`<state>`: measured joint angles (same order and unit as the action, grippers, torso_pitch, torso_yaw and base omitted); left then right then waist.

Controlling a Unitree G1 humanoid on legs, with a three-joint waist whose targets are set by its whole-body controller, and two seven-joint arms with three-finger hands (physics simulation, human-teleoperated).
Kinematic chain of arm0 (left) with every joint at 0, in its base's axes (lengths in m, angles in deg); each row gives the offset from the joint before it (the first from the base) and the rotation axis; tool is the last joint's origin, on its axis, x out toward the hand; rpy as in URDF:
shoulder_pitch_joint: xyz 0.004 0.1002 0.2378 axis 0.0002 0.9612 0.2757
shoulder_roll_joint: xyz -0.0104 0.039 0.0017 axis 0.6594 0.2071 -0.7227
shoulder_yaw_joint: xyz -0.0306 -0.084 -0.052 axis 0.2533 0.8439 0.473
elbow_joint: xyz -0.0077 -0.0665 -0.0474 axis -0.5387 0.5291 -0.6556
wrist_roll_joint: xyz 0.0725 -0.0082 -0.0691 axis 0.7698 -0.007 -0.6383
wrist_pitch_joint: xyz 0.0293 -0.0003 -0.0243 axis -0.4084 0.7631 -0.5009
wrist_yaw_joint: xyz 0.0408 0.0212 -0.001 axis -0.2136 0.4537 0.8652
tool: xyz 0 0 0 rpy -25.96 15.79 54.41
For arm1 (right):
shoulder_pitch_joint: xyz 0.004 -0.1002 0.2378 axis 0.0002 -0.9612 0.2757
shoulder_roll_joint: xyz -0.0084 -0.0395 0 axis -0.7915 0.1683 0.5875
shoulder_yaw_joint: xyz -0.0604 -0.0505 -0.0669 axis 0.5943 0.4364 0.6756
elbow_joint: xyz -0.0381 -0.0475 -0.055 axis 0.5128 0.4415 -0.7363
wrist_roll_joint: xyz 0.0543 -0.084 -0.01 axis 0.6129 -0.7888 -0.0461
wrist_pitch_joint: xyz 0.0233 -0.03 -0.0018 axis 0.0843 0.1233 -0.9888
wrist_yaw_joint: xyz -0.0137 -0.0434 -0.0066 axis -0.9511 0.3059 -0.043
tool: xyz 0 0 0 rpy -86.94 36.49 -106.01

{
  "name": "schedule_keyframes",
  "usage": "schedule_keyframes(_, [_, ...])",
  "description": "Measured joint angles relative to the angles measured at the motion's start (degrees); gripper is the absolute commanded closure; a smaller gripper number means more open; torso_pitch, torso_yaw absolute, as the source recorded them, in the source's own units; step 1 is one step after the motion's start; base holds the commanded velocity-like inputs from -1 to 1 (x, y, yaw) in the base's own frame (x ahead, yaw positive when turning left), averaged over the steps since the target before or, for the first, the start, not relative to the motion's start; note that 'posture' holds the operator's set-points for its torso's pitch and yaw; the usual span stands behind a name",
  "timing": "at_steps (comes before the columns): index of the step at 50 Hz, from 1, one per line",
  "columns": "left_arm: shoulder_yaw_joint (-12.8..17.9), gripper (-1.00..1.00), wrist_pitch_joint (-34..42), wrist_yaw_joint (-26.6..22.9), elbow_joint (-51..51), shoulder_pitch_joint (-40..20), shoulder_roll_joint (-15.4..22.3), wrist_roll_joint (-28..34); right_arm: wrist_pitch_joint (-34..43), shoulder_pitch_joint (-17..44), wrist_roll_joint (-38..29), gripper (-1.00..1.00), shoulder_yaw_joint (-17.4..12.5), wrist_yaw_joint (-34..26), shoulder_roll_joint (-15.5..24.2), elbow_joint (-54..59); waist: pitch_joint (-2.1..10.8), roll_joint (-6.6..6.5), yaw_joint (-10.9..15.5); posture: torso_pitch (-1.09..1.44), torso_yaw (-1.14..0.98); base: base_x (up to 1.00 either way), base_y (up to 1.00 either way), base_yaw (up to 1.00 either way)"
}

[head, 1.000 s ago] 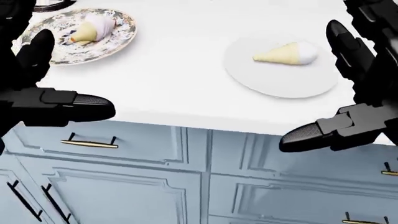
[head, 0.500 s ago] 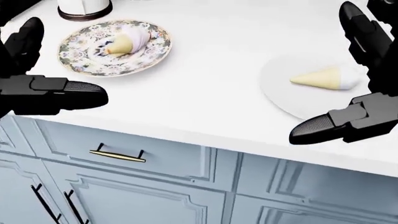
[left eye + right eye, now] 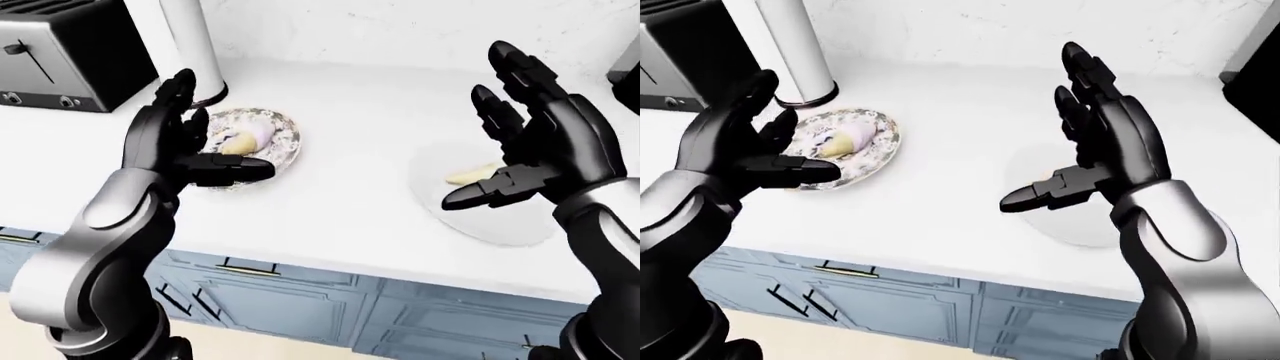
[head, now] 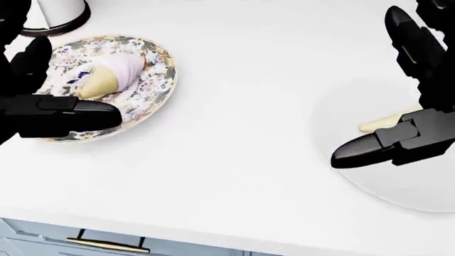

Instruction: Move the dessert items from the plate to the tray.

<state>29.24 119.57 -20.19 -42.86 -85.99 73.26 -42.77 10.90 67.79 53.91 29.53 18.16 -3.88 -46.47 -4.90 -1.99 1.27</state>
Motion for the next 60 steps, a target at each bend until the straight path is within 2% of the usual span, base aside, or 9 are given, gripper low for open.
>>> schedule_keyframes(3, [0.2, -1.00, 0.6, 0.1, -0.4, -0.4, 0.3, 0.1, 0.0, 0.5, 0.2, -1.00, -0.3, -0.2, 0.7, -0.5, 2.51, 1.19, -0.4, 0.00, 0.00, 0.00, 0.11, 0.00])
schedule_keyframes(6, [0.3, -1.00, -1.0, -0.5, -2.4, -1.7, 0.8, -0.4, -0.9, 1.0, 0.1, -1.00, -2.5, 0.2, 1.1, -2.3, 1.38, 2.36, -0.2, 0.00, 0.00, 0.00, 0.00, 0.00])
schedule_keyframes(9, [0.6, -1.00, -1.6, -0.6, -2.5, -1.8, 1.1, -0.5, -1.1, 1.1, 0.6, -1.00, -3.3, 0.3, 1.5, -2.5, 1.72, 4.86, 0.3, 0.00, 0.00, 0.00, 0.00, 0.00])
schedule_keyframes(15, [-0.7, -1.00, 0.0, -1.2, -0.5, -0.8, 0.8, -0.5, 1.5, 0.4, 2.5, -1.00, -5.2, 0.6, 3.4, -2.0, 1.33, 2.69, -0.4, 0.00, 0.00, 0.00, 0.00, 0.00])
schedule_keyframes(24, [-2.3, -1.00, -2.6, -2.7, 0.1, -1.2, 2.8, 3.3, 3.4, -0.8, 3.4, -1.00, -7.2, -0.6, 7.4, -4.5, 2.34, 2.95, -0.9, 0.00, 0.00, 0.00, 0.00, 0.00])
schedule_keyframes(32, [-8.1, -1.00, -5.0, -7.5, 5.9, -1.1, 4.7, 16.1, 4.4, -1.1, 2.6, -1.00, -7.8, -2.3, 7.6, -5.2, 2.09, 3.16, -0.9, 0.00, 0.00, 0.00, 0.00, 0.00])
schedule_keyframes(43, [-12.0, -1.00, -13.2, -18.3, 14.6, -0.2, 0.5, 37.1, 3.7, -1.6, 1.3, -1.00, -7.6, -3.1, 6.8, -5.2, 2.03, 3.68, -0.7, 0.00, 0.00, 0.00, 0.00, 0.00])
schedule_keyframes(57, [-11.1, -1.00, -21.8, -24.4, 25.3, -1.9, -4.3, 49.2, 2.1, -2.8, -1.3, -1.00, -6.1, -4.0, 5.1, -4.8, 2.20, 4.09, -0.6, 0.00, 0.00, 0.00, 0.00, 0.00])
schedule_keyframes(60, [-11.4, -0.85, -22.9, -24.5, 26.8, -2.3, -4.8, 50.3, 1.7, -2.9, -2.0, -1.00, -5.7, -4.2, 4.7, -4.4, 2.29, 4.05, -0.5, 0.00, 0.00, 0.00, 0.00, 0.00])
